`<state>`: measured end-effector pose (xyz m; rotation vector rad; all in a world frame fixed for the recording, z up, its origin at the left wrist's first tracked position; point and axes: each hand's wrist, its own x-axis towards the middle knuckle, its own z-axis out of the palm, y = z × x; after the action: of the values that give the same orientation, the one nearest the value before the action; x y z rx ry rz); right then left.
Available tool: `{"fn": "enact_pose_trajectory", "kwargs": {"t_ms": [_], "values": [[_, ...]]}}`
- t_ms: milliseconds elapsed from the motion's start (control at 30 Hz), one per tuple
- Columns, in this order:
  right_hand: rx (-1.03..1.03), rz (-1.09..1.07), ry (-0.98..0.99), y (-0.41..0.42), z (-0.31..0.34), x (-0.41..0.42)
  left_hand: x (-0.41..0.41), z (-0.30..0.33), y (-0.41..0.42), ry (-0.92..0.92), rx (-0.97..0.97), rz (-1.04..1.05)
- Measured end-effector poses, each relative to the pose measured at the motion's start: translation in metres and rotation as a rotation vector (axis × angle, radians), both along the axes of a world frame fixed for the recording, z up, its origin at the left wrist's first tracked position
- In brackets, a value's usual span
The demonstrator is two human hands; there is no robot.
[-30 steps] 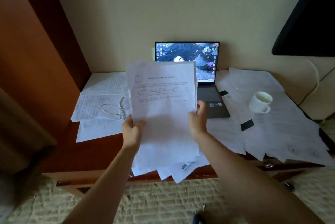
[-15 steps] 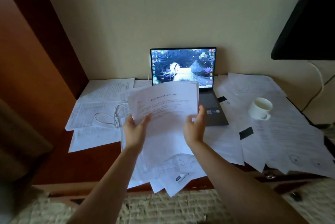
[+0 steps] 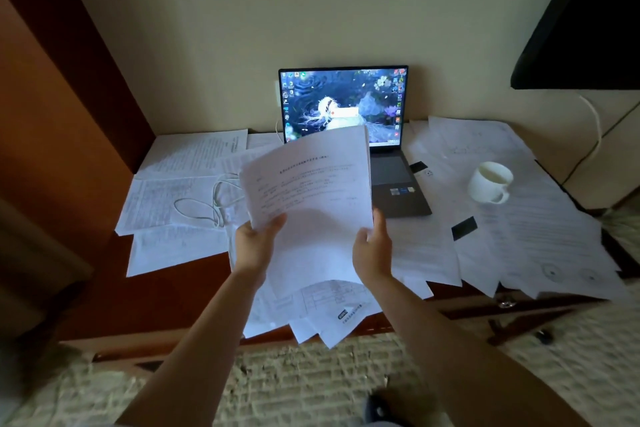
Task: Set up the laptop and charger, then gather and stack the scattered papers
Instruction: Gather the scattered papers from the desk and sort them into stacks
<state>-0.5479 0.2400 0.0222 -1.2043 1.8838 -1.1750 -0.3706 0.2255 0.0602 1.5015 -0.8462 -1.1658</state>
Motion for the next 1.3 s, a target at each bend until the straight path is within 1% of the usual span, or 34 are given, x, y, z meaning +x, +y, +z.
{"fn": "enact_pose_trajectory", "kwargs": {"t_ms": [100,167,233,300,400,500,567,667,700,733,800,867,933,1033,1067,1133,1300], "values": [[0.240,0.139,0.069,0.011,-0.010,-0.001,0.003,-0.016,0.010,-0.047,0.170,-0.139],[0.227,0.149,0.088,0.017,-0.013,0.000,0.000,-0.024,0.018,-0.082,0.225,-0.133],[0.178,0.077,0.056,0.019,-0.010,0.000,-0.002,-0.031,0.022,-0.070,0.218,-0.082],[0.209,0.029,0.001,0.019,-0.006,-0.004,-0.004,-0.035,0.025,-0.046,0.216,-0.087],[0.280,0.050,-0.082,0.016,-0.005,-0.021,-0.007,-0.041,0.026,-0.101,0.230,-0.145],[0.359,0.096,-0.145,0.013,-0.004,-0.042,-0.016,-0.038,0.028,-0.152,0.155,-0.153],[0.423,0.092,-0.064,0.009,-0.008,-0.057,-0.024,-0.037,0.029,-0.164,0.111,-0.110],[0.493,0.001,0.197,0.006,-0.024,-0.089,-0.038,-0.044,0.030,-0.158,0.123,0.000],[0.507,-0.045,0.255,0.007,-0.029,-0.102,-0.044,-0.046,0.031,-0.138,0.132,0.026],[0.536,-0.093,0.285,0.008,-0.032,-0.115,-0.051,-0.049,0.032,-0.126,0.145,0.036],[0.628,-0.156,0.286,0.010,-0.037,-0.139,-0.067,-0.052,0.036,-0.139,0.183,0.038],[0.694,-0.198,0.216,0.009,-0.042,-0.158,-0.084,-0.057,0.042,-0.147,0.226,0.053],[0.702,-0.252,0.075,0.004,-0.047,-0.169,-0.098,-0.062,0.048,-0.151,0.253,0.083],[0.608,-0.315,-0.231,-0.005,-0.052,-0.181,-0.116,-0.068,0.055,-0.157,0.289,0.136],[0.574,-0.301,-0.277,-0.006,-0.053,-0.184,-0.120,-0.068,0.058,-0.146,0.297,0.159],[0.544,-0.234,-0.296,-0.005,-0.056,-0.190,-0.129,-0.066,0.065,-0.126,0.291,0.184],[0.648,-0.064,-0.291,0.013,-0.062,-0.196,-0.133,-0.073,0.084,-0.135,0.309,0.257]]}}
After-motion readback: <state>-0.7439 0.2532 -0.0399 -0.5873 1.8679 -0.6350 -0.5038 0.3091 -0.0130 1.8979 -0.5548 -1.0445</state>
